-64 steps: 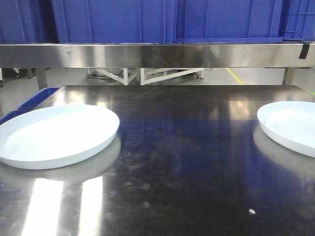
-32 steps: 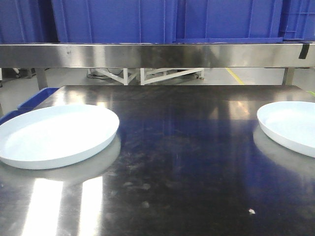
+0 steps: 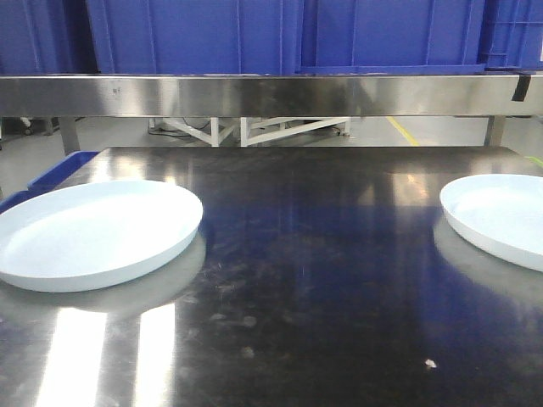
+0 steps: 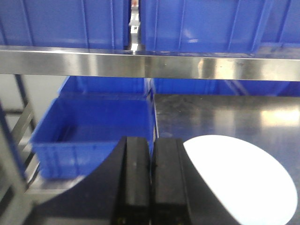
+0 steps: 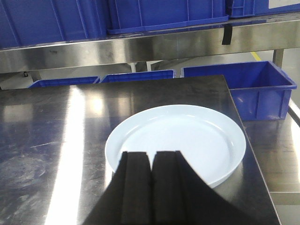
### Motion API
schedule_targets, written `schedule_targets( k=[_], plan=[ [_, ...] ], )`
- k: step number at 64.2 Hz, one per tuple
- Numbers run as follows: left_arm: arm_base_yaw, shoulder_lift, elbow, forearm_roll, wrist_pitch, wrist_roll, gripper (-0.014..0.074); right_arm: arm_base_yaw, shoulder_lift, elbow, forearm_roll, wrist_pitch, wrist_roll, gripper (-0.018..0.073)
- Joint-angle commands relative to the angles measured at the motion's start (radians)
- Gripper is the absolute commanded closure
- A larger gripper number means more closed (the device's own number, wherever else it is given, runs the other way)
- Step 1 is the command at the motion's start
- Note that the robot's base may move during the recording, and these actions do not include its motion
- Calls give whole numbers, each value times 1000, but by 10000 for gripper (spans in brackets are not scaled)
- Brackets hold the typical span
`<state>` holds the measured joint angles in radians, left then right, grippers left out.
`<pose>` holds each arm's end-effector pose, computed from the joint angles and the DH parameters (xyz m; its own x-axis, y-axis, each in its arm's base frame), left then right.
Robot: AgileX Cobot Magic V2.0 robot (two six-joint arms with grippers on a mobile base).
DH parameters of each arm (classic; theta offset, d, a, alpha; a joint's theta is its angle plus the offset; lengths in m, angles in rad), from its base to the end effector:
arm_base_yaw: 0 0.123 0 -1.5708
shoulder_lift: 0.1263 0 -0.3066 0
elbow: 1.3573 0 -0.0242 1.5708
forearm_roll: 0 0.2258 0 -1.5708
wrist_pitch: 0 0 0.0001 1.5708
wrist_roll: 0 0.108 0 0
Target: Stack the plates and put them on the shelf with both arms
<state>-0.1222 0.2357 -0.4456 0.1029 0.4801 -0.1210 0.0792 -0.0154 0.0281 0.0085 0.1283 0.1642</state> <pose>0.0286 0.0017 0.3013 -0.1807 -0.0077 -0.9835 0.0701 0.9973 -0.0207 0.0264 0.0022 0.1920 -0.0666 0.1670 -0.9837 -0.0698 0.9827 0.1716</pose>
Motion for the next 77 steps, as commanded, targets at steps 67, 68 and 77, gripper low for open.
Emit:
schedule_targets(
  k=[67, 68, 77],
  plan=[
    [1, 569, -640, 45, 207, -4, 510, -5, -14, 1, -9, -89, -2, 537],
    [1, 569, -640, 45, 207, -4, 510, -5, -14, 1, -9, -89, -2, 537],
    [1, 569, -640, 45, 207, -4, 510, -5, -14, 1, -9, -89, -2, 537]
  ],
)
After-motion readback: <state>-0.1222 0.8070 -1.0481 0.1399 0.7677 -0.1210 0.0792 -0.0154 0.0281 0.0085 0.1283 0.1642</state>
